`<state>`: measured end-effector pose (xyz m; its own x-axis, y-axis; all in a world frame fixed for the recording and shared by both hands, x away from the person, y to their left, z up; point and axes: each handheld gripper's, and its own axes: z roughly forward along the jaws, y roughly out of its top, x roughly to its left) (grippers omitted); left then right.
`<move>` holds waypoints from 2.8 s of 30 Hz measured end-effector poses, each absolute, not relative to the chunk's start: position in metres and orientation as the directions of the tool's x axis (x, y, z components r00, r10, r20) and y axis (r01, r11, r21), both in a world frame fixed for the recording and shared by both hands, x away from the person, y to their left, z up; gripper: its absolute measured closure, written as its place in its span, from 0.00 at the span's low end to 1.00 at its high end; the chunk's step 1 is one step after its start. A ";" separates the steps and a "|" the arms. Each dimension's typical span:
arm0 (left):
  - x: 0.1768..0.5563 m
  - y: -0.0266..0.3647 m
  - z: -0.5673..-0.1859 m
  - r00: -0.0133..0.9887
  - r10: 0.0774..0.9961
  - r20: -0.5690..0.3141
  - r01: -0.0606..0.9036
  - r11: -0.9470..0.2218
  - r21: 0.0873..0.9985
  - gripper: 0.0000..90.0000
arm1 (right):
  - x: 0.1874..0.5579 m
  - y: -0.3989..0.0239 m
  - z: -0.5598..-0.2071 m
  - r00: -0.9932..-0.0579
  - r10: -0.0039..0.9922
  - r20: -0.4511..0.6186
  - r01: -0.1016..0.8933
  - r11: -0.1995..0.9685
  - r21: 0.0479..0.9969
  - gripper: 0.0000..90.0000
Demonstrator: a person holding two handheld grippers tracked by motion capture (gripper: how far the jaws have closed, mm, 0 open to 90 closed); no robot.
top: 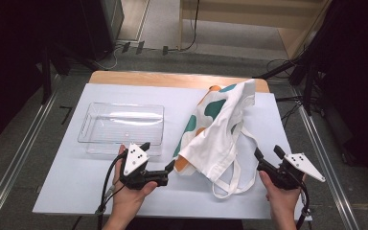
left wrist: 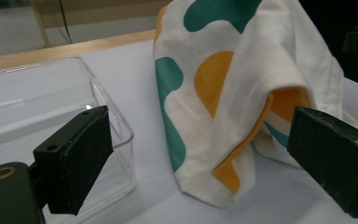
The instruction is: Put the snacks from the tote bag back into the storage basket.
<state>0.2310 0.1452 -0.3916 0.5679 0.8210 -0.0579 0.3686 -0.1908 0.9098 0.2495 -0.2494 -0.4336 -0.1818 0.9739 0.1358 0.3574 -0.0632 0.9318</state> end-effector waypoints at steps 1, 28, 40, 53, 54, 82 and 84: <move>0.231 0.145 -0.392 0.568 0.821 -0.058 0.369 -0.191 0.910 0.08 | 0.250 -0.248 -0.434 -0.183 0.974 0.135 0.360 -0.061 0.931 0.33; 0.248 0.082 -0.397 0.580 0.814 -0.029 0.424 -0.270 0.864 0.22 | 0.252 -0.195 -0.444 -0.462 0.873 0.156 0.359 0.023 0.933 0.88; 0.264 0.099 -0.405 0.550 0.834 -0.053 0.453 -0.244 0.857 0.94 | 0.266 -0.212 -0.446 -0.380 0.917 0.122 0.368 0.029 0.929 0.72; 0.268 0.104 -0.408 0.534 0.844 -0.044 0.471 -0.254 0.845 0.93 | 0.339 -0.225 -0.464 -0.256 0.957 0.139 0.498 0.007 0.867 0.48; 0.268 0.105 -0.408 0.537 0.842 -0.043 0.470 -0.257 0.845 0.93 | 0.352 -0.227 -0.468 -0.241 0.958 0.158 0.532 -0.005 0.847 0.46; 0.275 0.110 -0.415 0.518 0.848 -0.117 0.515 -0.199 0.834 0.94 | 0.312 -0.258 -0.473 -0.224 0.962 0.159 0.503 -0.026 0.864 1.00; 0.277 0.110 -0.415 0.512 0.849 -0.131 0.522 -0.186 0.832 0.94 | 0.291 -0.266 -0.471 -0.242 0.954 0.177 0.446 -0.052 0.894 1.00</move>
